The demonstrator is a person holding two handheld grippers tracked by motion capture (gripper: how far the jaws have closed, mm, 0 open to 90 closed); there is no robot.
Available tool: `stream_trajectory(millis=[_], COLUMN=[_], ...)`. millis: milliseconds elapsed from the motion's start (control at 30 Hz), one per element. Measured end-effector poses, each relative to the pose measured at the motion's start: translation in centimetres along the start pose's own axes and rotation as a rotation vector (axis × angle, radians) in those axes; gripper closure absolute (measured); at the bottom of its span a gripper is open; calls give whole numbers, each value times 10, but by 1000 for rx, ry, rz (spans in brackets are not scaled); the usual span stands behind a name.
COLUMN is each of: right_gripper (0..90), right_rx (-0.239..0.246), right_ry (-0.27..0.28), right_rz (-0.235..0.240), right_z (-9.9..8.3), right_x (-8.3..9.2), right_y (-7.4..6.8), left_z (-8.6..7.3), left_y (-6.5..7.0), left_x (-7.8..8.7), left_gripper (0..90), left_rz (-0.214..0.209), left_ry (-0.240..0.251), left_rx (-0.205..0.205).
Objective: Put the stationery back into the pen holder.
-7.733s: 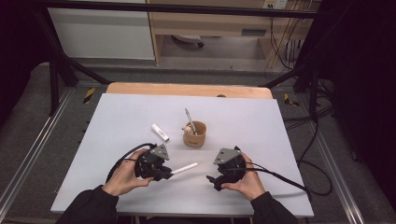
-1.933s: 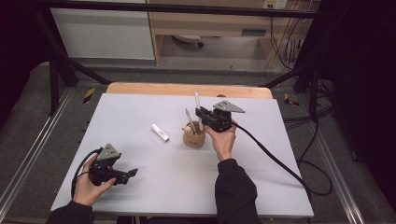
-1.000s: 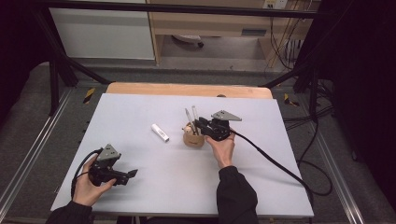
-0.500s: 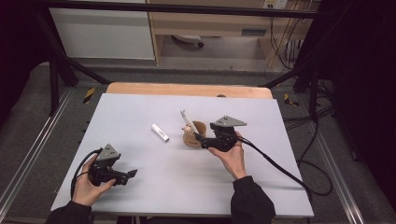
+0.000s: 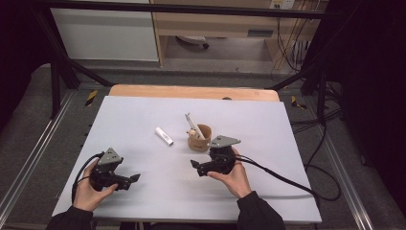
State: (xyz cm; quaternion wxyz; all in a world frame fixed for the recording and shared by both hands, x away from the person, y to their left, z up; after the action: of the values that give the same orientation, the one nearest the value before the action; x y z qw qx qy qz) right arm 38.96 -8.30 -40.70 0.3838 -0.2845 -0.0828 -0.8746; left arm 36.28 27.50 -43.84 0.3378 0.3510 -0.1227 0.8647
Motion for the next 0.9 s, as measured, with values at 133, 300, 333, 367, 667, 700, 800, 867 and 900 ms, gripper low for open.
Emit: stream_trajectory(millis=[133, 300, 333, 367, 667, 700, 800, 867, 900], right_gripper=[55, 78, 88, 91, 121, 126, 136, 146, 152], right_rx=[19, 49, 52, 54, 54, 42, 24, 29, 22], right_ry=[-3, -21, -18, -21, -28, -32, -32, -33, -26], right_rz=[21, 51, 63, 71, 84, 84, 69, 54, 52], right_z=[1, 4, 5, 6, 22, 23, 24, 24, 23], right_x=[-3, -14, -17, -21, -60, -66, -82, -91, -96], right_y=[-13, -28, -31, -33, -52, -52, -50, -51, -51], left_z=[0, -1, -1, -1, -2, -2, -2, -2, -2], left_y=[0, -1, -1, -1, -1, -1, -2, -2, -2], left_x=[0, 0, 1, 1, 1, 1, 2, 1, 1], left_gripper=[59, 59, 60, 59, 59, 59, 59, 59, 60], left_rz=[1, -1, 1, 1, -2, -3, -2, -3, -2], left_ry=[1, 0, -1, -1, -3, -3, -2, -3, -4], left_rx=[0, 2, 0, 0, -3, -3, -3, -2, -1])
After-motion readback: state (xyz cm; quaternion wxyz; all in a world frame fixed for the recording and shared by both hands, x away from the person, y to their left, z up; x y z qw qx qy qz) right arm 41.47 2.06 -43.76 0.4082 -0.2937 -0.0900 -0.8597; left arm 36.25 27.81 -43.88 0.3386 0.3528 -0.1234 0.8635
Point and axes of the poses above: each handheld gripper's, and its own axes: x roughly backward along the jaws, z roughly out of its top, y roughly to its right, the point moved 1 cm from there along -x, roughly forward along the jaws
